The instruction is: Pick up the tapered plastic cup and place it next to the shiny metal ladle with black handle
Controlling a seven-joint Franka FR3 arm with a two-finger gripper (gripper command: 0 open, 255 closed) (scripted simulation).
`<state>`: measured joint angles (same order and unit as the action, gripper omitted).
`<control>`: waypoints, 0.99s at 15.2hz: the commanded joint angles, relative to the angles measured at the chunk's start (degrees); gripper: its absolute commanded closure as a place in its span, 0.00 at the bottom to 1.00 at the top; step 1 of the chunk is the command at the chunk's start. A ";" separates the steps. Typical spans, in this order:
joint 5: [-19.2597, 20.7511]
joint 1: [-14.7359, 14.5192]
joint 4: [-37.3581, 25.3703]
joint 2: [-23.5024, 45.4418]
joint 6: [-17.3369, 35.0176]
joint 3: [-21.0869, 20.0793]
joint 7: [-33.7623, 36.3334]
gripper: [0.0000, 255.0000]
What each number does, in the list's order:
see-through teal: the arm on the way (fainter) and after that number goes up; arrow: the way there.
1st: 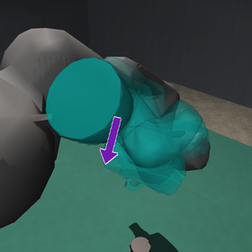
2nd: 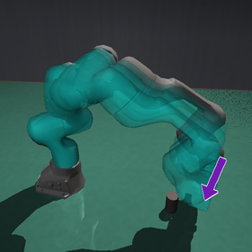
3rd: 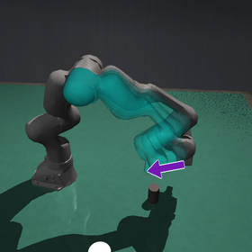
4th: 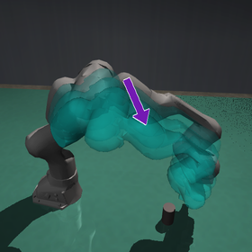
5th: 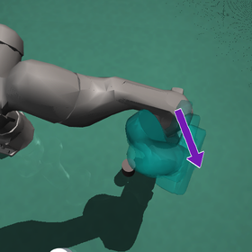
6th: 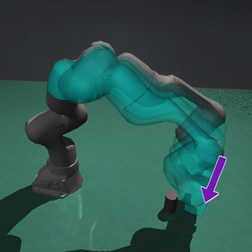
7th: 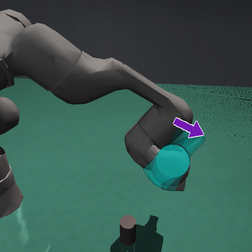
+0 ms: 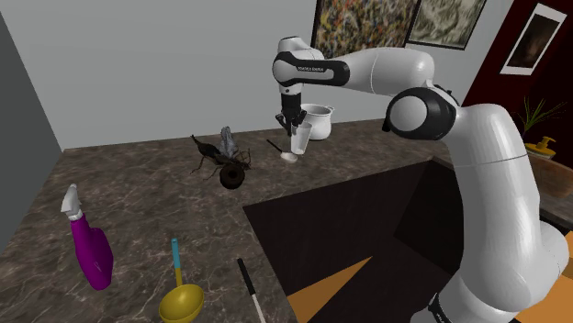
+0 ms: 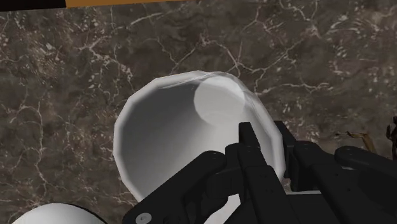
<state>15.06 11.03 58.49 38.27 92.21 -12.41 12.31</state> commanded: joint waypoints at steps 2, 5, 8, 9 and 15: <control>0.01 0.42 2.61 -0.27 2.37 0.00 0.18 1.00; 0.06 0.69 5.20 -0.43 4.75 0.00 0.57 1.00; 0.15 0.90 7.47 -0.40 7.00 0.02 0.94 1.00; 0.19 0.96 8.16 -0.36 7.73 0.04 1.06 1.00; 0.49 1.24 11.75 0.27 11.87 0.16 1.78 1.00</control>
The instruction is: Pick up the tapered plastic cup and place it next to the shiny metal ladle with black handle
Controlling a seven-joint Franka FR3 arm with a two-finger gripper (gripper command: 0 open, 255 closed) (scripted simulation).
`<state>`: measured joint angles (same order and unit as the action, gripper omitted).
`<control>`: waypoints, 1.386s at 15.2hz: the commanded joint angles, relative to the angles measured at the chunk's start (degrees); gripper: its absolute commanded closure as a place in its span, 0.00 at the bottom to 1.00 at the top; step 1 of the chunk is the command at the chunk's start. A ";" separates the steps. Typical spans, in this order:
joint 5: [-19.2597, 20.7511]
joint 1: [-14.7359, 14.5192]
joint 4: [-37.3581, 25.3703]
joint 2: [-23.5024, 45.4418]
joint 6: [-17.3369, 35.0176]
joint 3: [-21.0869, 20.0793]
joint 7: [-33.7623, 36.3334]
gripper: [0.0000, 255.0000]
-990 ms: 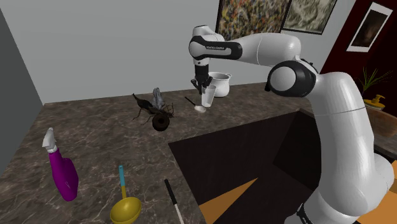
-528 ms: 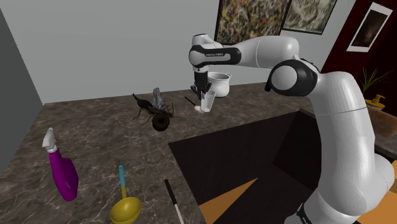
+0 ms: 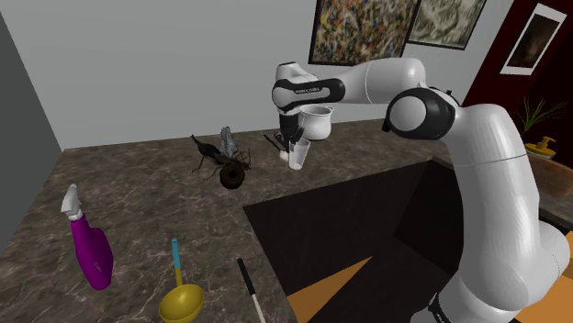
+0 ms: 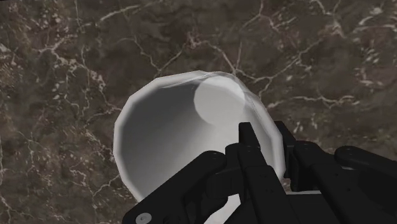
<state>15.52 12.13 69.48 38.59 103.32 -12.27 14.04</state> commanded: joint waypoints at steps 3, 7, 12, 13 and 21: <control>0.08 0.16 1.16 0.06 1.26 0.05 0.14 1.00; 0.08 0.16 1.15 0.07 1.25 0.05 0.14 1.00; 0.08 0.16 1.15 0.07 1.25 0.05 0.14 0.00; 0.08 0.15 1.14 0.07 1.25 0.05 0.14 0.00; -0.26 -0.96 -6.08 0.06 -5.92 -0.16 -0.55 0.00</control>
<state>15.28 11.23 64.01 38.48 97.90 -12.44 13.58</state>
